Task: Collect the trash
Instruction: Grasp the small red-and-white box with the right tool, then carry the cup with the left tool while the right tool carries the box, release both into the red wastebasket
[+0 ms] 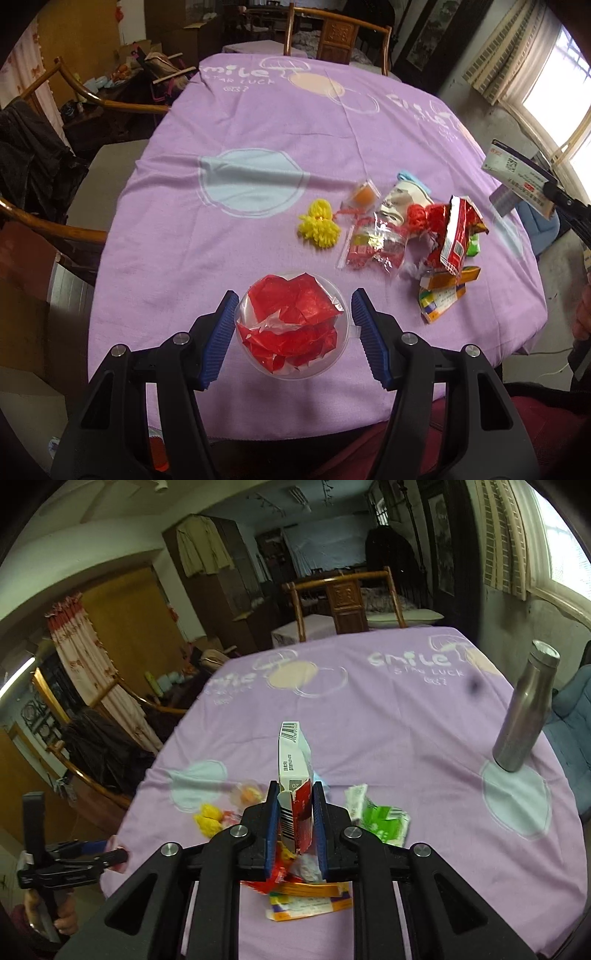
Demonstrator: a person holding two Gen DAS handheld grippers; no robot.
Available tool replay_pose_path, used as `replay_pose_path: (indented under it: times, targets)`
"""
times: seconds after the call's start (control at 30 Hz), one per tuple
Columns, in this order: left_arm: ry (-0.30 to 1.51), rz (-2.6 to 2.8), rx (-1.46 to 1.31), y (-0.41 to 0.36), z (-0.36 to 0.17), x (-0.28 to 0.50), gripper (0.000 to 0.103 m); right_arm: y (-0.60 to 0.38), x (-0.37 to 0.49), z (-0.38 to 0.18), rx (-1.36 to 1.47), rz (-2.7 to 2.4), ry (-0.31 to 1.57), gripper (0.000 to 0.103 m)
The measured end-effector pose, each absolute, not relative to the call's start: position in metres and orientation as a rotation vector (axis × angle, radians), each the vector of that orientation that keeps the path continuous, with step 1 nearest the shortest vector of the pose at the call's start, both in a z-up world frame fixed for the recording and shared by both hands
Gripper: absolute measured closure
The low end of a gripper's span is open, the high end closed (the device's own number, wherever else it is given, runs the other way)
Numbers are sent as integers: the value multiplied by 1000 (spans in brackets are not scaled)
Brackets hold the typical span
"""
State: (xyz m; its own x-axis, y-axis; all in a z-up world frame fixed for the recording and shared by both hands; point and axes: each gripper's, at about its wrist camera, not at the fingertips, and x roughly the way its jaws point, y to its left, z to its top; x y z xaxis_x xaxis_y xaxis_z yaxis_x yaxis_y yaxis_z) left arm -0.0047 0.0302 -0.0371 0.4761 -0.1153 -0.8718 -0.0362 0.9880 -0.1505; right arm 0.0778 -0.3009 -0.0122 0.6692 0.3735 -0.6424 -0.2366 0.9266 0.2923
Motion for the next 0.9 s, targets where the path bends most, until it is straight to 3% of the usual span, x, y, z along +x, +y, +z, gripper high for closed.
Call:
replay_pose_path:
  times: [0.37,0.67,0.8,0.9]
  targets:
    - [1032,208,-318,138,-39,-84,41,-183,67,8,98,644,799,85]
    - [1087,493,-539,252,-83,-198,41,-54,33,17,-52,876,852,85]
    - [1126,535,-609,277,-99,-223,22,-13,11,20,-99,929,881,85]
    - [1120,546,-607,283,-97,-235,18,10,-2,19,-126,968,910,85]
